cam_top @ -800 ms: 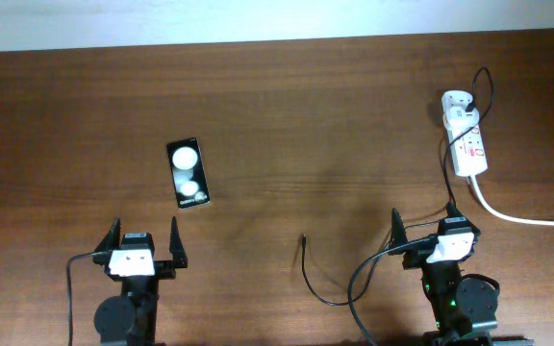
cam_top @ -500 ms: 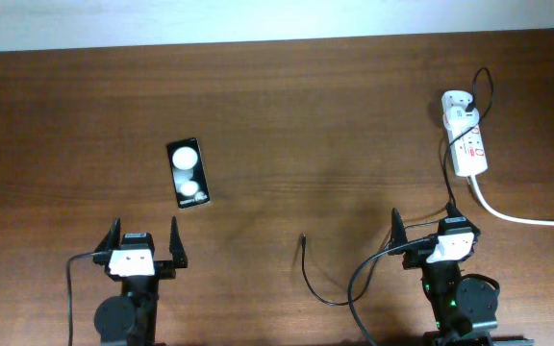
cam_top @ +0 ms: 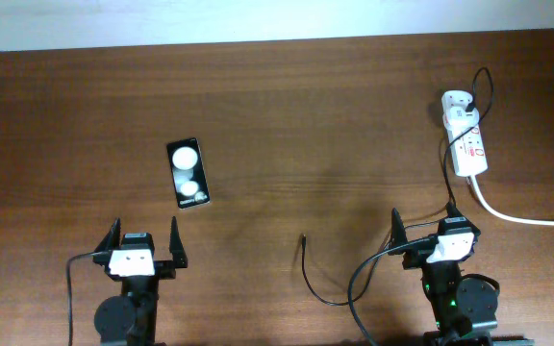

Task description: Plug charger to phone and switch on socket

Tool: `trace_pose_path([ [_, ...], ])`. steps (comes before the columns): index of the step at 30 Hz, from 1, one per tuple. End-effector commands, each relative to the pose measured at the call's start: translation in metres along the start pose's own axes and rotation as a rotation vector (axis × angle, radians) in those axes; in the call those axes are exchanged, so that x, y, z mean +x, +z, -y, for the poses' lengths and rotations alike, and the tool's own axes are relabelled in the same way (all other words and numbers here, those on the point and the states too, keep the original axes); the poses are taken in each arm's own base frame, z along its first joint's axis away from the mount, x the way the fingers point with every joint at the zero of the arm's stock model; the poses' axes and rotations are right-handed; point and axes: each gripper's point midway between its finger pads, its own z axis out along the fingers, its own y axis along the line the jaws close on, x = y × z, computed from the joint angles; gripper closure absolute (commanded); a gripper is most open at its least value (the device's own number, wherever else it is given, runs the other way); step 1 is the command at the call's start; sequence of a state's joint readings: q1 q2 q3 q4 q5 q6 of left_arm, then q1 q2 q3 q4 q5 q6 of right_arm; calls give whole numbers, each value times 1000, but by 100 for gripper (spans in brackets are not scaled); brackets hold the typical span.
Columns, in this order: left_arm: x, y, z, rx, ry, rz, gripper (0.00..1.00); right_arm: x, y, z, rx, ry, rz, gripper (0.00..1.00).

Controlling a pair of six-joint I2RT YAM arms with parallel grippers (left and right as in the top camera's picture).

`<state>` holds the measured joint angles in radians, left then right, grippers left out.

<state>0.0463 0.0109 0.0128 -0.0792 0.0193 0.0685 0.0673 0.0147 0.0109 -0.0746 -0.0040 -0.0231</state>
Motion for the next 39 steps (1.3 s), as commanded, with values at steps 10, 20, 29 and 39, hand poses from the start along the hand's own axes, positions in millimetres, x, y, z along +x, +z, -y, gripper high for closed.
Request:
trace_pose_path([
  [10, 2, 0, 1, 6, 15, -3, 1, 2, 0, -4, -18, 4, -2, 1],
  [20, 1, 0, 1, 6, 15, -3, 1, 2, 0, -4, -18, 4, -3, 1],
  [29, 1, 0, 1, 8, 14, -1, 1, 2, 0, -4, -18, 4, -2, 1],
  [39, -43, -13, 7, 57, 16, 40, 1, 2, 0, -4, -18, 4, -2, 1],
])
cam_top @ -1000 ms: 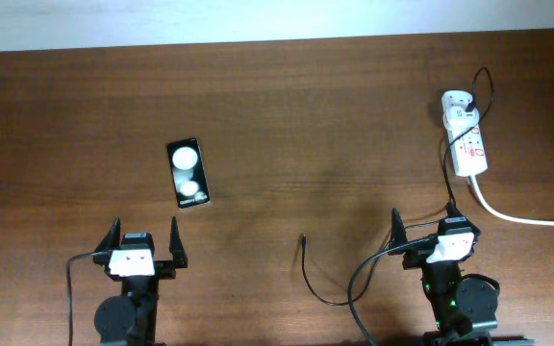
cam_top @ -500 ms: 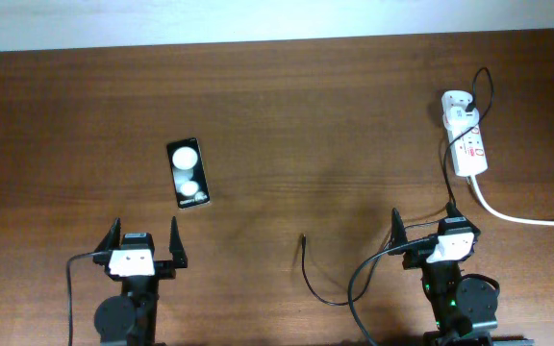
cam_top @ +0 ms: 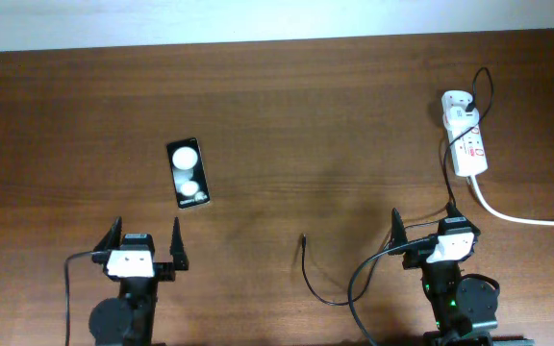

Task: Plug charger to phone and switch on socket
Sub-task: 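Reach the left gripper down over the black phone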

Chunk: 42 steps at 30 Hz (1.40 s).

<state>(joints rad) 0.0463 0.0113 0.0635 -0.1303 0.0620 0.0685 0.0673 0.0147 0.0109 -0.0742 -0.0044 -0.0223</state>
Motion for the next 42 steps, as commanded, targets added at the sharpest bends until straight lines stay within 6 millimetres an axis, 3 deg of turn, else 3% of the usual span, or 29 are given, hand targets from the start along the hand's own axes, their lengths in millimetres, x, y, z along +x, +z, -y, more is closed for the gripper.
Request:
trace_pose_path([
  [1, -40, -12, 1, 15, 16, 18, 1, 2, 0, -4, -17, 3, -3, 1],
  [7, -78, -1, 0, 34, -6, -67, 1, 2, 0, -4, -17, 3, -3, 1],
  [11, -108, 33, 3, 87, -20, -187, 1, 2, 0, -4, -17, 3, -3, 1],
  [15, -113, 68, 7, 140, -48, -377, 1, 2, 0, -4, -17, 3, -3, 1],
  [19, -99, 100, 7, 160, -76, -586, 1, 2, 0, -4, -17, 3, -3, 1],
  [23, -74, 104, 19, 224, -110, -676, 1, 2, 0, -4, -17, 3, -3, 1],
  [28, -75, 104, 20, 204, -181, -687, 1, 2, 0, -4, -18, 3, -3, 1],
  [31, -85, 105, 8, 128, -197, -805, 1, 2, 0, -4, -17, 3, -3, 1],
  [33, -85, 119, 4, 113, -202, -914, 1, 2, 0, -4, -18, 3, -3, 1],
  [38, -52, 159, 22, 133, -209, -1119, 1, 2, 0, -4, -17, 3, -3, 1],
  [42, -25, 167, 25, 66, -191, -1189, 1, 2, 0, -4, -17, 3, -3, 1],
])
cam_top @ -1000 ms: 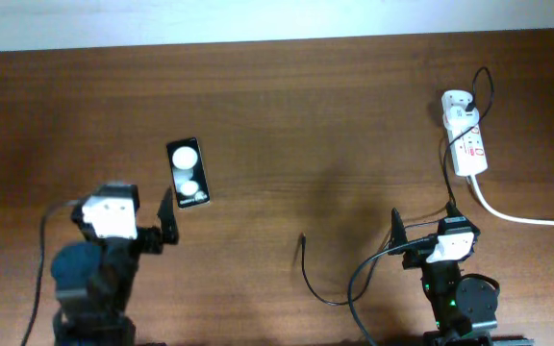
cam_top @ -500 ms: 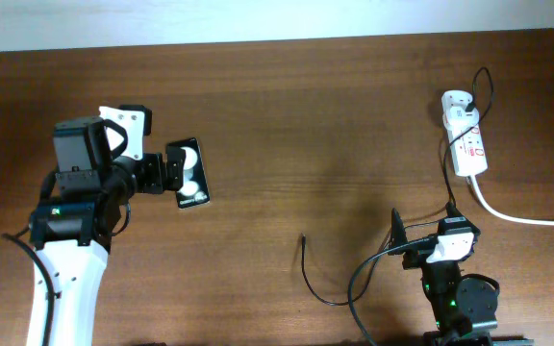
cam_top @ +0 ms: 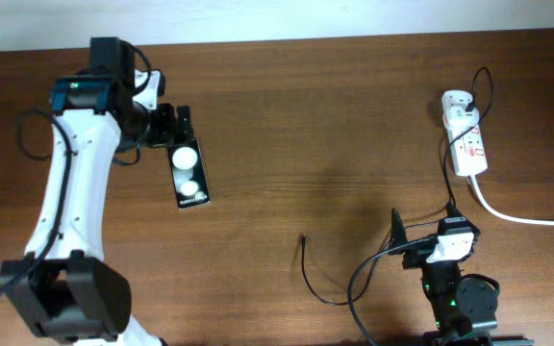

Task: Plug charger to phone and switch on socket
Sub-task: 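Reach the left gripper down over the black phone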

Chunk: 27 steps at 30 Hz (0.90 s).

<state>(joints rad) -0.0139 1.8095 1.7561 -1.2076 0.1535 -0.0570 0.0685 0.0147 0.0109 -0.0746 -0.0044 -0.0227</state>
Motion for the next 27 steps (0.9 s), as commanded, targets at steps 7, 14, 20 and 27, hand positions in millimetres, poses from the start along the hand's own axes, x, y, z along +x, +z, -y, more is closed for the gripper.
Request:
trace_pose_path([
  [7, -4, 27, 9, -115, -58, -25, 1, 2, 0, -4, -16, 3, -2, 1],
  [14, -2, 92, -8, -141, -130, -141, 1, 2, 0, -4, -16, 3, -3, 1],
  [20, 13, 116, -31, -168, -188, -236, 1, 2, 0, -4, -16, 3, -2, 1],
  [27, 12, 141, -33, -168, -186, -244, 1, 2, 0, -4, -16, 3, -3, 1],
])
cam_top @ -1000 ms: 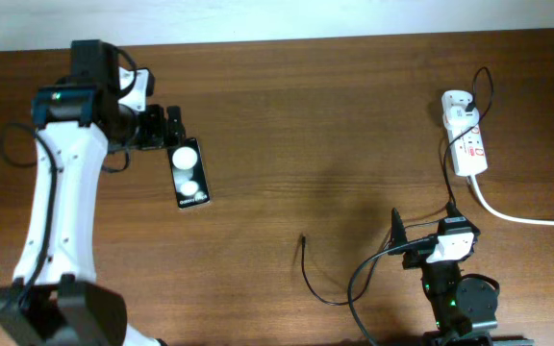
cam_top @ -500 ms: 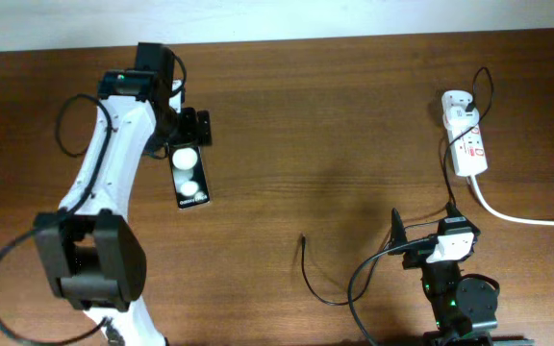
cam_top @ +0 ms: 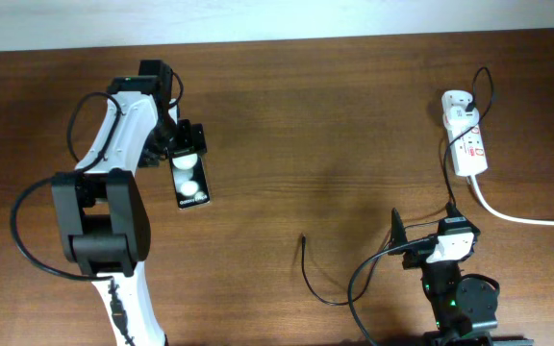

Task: Plug charger to phone and switch on socket
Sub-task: 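Reach the left gripper down over the black phone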

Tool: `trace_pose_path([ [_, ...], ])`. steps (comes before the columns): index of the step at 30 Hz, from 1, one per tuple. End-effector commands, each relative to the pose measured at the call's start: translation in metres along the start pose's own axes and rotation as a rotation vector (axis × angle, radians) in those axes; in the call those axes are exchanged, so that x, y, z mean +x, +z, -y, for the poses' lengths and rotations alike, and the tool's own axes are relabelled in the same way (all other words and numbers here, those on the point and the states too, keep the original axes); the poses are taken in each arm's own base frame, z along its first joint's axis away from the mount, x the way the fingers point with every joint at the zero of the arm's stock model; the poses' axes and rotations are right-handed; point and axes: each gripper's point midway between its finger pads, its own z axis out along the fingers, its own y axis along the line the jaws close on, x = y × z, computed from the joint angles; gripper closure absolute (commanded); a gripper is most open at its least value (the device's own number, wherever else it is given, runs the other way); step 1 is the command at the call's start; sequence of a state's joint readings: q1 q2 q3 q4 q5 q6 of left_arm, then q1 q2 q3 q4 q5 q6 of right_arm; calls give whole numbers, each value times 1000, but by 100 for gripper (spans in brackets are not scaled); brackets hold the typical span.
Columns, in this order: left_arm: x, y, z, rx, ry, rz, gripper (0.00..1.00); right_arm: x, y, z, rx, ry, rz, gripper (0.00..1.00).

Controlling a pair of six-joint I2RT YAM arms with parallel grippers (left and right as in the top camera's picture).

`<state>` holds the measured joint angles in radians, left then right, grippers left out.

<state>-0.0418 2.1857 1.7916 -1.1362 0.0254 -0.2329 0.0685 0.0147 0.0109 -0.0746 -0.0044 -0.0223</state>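
Note:
The black phone [cam_top: 189,183] lies flat on the wooden table [cam_top: 315,125] at centre left, two white light spots on its screen. My left gripper [cam_top: 188,140] hangs over the phone's far end, its fingers open to either side of that end. The black charger cable's free plug [cam_top: 302,238] lies on the table in the middle front. From there the cable [cam_top: 321,296] loops toward the right arm's base. The white power strip [cam_top: 469,142] lies at the far right with a white adapter [cam_top: 456,102] plugged into it. My right gripper [cam_top: 424,225] rests open at the front right.
The strip's white mains cord [cam_top: 527,219] runs off the right edge. The black cable [cam_top: 489,86] arcs over the adapter and down beside the strip. My left arm [cam_top: 104,221] stretches from the front edge up the left side.
My left gripper has moved slightly right and toward the front, from just beyond the phone's far end to over that end. The arm's elbow has swung in. Phone, cable and right arm are unmoved.
Both arms first rested folded at the front edge, grippers open, for two moments. The left arm then stood stretched out to the far left with its gripper open just beyond the phone. Now that gripper sits over the phone's far end. The phone has not shifted.

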Motion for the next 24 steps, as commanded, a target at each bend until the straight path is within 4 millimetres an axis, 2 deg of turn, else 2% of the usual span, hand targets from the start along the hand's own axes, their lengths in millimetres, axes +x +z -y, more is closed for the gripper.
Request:
trace_pose_path([
  [1, -4, 2, 1, -2, -16, 4, 1, 2, 0, -4, -16, 3, -2, 1],
  [13, -5, 9, 8, -3, -30, 11, 1, 2, 0, -4, -16, 3, -2, 1],
  [17, 3, 21, 5, -9, -34, -12, 1, 2, 0, -4, -16, 3, -3, 1],
  [24, 12, 29, 3, -13, -54, -36, 1, 2, 0, -4, -16, 3, -3, 1],
])
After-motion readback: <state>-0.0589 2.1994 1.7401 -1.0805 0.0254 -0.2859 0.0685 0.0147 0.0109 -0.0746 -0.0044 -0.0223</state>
